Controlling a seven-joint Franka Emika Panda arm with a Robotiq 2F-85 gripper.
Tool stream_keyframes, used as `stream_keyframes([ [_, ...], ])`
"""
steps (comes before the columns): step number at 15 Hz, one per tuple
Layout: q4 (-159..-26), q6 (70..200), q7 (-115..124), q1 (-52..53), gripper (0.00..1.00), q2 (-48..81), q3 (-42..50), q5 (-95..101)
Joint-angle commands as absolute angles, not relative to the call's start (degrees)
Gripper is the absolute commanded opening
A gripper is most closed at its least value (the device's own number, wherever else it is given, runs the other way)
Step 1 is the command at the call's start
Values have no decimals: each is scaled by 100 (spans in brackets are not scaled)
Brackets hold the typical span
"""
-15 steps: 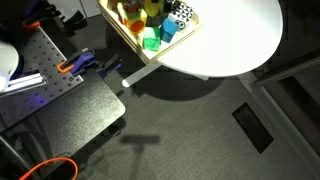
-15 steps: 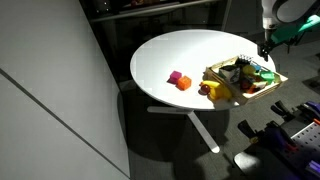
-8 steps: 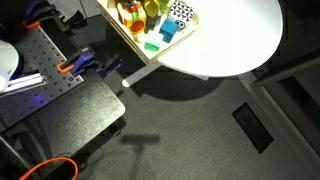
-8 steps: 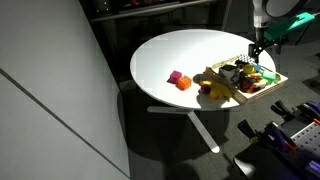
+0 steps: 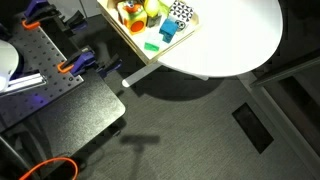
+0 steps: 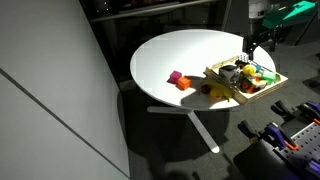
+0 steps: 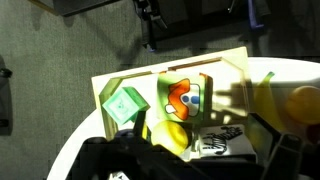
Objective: Put the green block in the box
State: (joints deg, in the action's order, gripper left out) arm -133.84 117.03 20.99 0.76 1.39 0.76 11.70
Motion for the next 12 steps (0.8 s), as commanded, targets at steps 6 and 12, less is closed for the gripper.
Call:
stream_keyframes([
  [6, -13651, 12422, 754, 177, 100, -648, -126, 255],
  [12, -13571, 12465, 625, 196, 100, -562, -184, 158],
])
